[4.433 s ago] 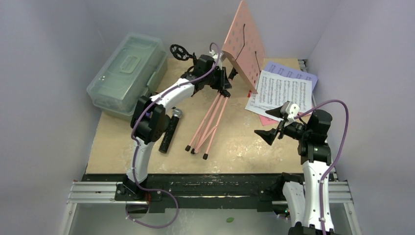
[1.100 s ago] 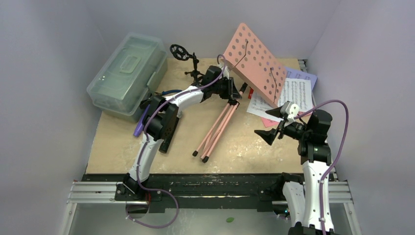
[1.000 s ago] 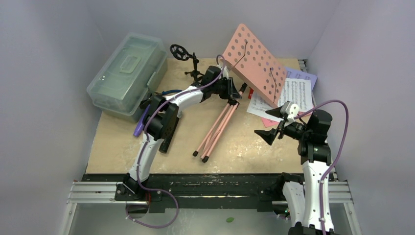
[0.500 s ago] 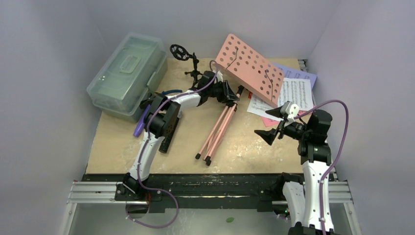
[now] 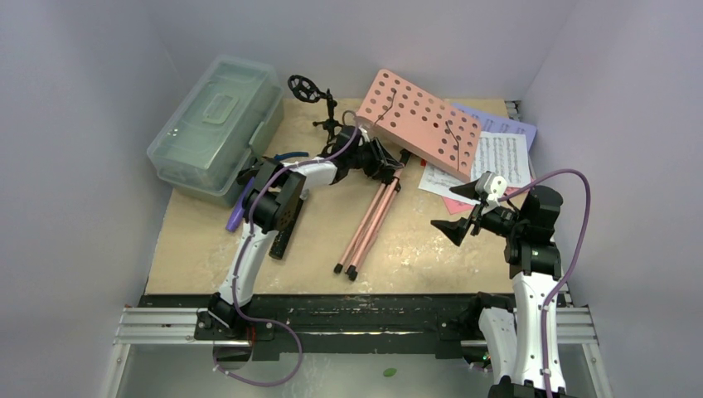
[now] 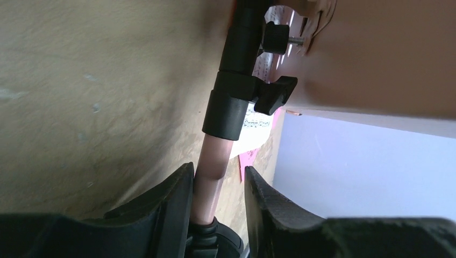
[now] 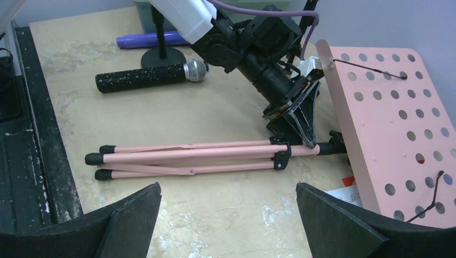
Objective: Pack up the instrument practice props
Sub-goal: Place the music stand at the center of the board, then reset both arms
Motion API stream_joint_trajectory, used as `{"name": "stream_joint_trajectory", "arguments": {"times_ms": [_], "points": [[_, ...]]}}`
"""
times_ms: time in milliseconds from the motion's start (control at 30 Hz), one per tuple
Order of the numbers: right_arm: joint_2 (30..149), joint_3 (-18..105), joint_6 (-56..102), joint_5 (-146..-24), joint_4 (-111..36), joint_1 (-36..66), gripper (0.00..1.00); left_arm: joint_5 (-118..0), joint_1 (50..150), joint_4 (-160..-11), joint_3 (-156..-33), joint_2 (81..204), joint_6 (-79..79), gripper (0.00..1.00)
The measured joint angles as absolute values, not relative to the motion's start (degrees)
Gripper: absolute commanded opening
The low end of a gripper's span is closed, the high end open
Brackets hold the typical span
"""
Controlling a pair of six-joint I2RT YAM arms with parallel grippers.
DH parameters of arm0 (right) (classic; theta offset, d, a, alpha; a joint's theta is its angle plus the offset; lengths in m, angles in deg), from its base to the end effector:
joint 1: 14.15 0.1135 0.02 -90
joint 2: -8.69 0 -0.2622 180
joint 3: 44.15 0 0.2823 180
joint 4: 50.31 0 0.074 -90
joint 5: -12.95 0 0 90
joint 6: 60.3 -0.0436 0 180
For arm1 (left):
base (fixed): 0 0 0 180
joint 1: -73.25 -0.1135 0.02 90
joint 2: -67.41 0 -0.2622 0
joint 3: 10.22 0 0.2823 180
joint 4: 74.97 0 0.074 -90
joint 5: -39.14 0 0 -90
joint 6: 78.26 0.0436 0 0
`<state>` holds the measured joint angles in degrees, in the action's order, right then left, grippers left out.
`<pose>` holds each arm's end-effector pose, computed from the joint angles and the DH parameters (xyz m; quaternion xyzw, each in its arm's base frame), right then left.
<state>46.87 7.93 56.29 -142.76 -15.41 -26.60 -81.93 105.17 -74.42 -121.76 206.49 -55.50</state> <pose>0.1782 0.0013 0.3104 -0.3902 0.6492 0.2624 0.5979 0.4699 -0.3192 0.1042 -0.1158 0.8252 -0.5314 0.1526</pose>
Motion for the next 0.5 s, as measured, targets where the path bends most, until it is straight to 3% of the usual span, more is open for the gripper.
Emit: {"name": "stream_joint_trajectory", "arguments": {"times_ms": [233,500], "points": [[46.9,7.9,56.3,-142.7,-15.4,-26.6,0.99,-80.0,104.9,-66.5,-114.3,205.9,-68.2,0.43],[46.9,7.9,56.3,-142.8,-15.4,-26.6,0.99,-72.5,104.9,-72.7,-111.2,196.1,-71.9,0.47]]}}
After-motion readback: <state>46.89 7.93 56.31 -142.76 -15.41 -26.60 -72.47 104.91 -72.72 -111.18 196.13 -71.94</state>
